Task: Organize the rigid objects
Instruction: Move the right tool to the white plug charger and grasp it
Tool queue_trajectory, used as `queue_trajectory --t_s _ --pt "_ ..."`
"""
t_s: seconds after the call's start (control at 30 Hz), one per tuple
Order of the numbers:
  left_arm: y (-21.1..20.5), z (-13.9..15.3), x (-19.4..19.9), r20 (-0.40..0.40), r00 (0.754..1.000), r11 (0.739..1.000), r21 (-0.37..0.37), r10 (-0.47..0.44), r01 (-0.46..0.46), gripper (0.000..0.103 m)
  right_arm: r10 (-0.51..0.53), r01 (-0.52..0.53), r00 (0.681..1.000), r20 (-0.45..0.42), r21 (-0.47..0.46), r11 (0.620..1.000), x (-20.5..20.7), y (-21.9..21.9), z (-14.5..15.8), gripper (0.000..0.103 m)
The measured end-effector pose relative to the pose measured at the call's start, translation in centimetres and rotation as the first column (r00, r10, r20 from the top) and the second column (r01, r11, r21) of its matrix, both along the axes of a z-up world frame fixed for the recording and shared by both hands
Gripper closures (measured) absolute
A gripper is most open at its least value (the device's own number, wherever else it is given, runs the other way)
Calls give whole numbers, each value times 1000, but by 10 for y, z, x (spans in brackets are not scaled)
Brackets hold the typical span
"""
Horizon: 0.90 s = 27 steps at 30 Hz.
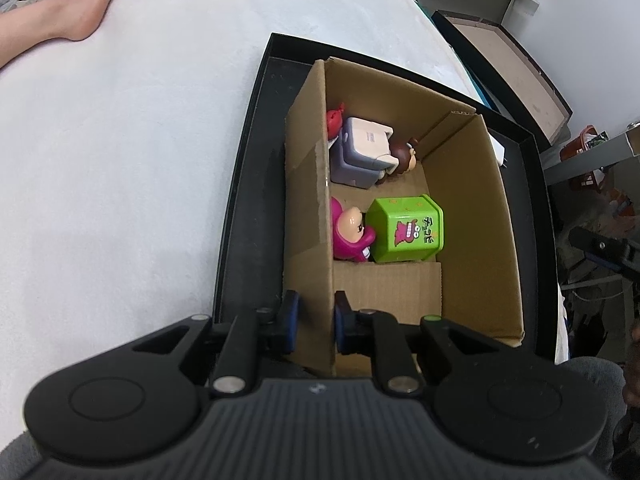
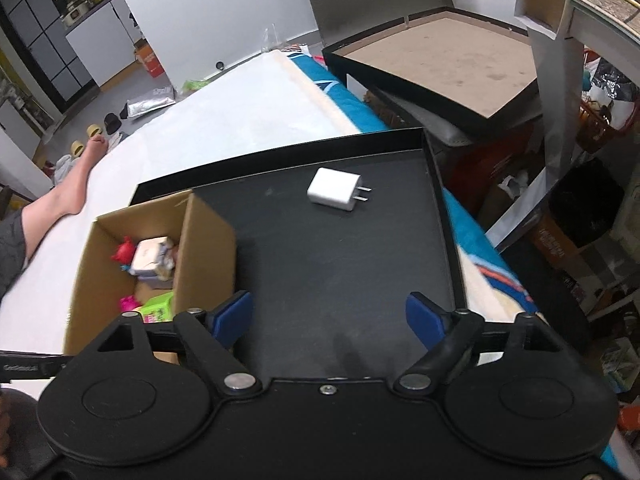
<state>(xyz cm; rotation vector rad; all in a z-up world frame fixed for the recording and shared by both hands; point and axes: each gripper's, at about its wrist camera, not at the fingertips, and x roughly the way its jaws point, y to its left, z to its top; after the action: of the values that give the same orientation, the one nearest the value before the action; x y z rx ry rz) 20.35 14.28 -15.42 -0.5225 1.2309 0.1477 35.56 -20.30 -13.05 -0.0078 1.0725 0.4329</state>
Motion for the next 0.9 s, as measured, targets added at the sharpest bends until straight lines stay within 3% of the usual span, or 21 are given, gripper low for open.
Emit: queue_trajectory --t_s 0.4,0.73,0.9 --pt "-1 -6 5 -10 1000 1000 -22 -4 4 87 138 -135 989 58 -46 990 30 6 -13 11" --pt "2 -9 4 -19 1000 1000 -30 9 -10 86 279 -269 958 62 -142 953 53 24 -31 9" --pt "2 -9 5 -25 1000 1000 -27 10 -11 86 369 -356 928 55 -168 919 66 36 -39 12"
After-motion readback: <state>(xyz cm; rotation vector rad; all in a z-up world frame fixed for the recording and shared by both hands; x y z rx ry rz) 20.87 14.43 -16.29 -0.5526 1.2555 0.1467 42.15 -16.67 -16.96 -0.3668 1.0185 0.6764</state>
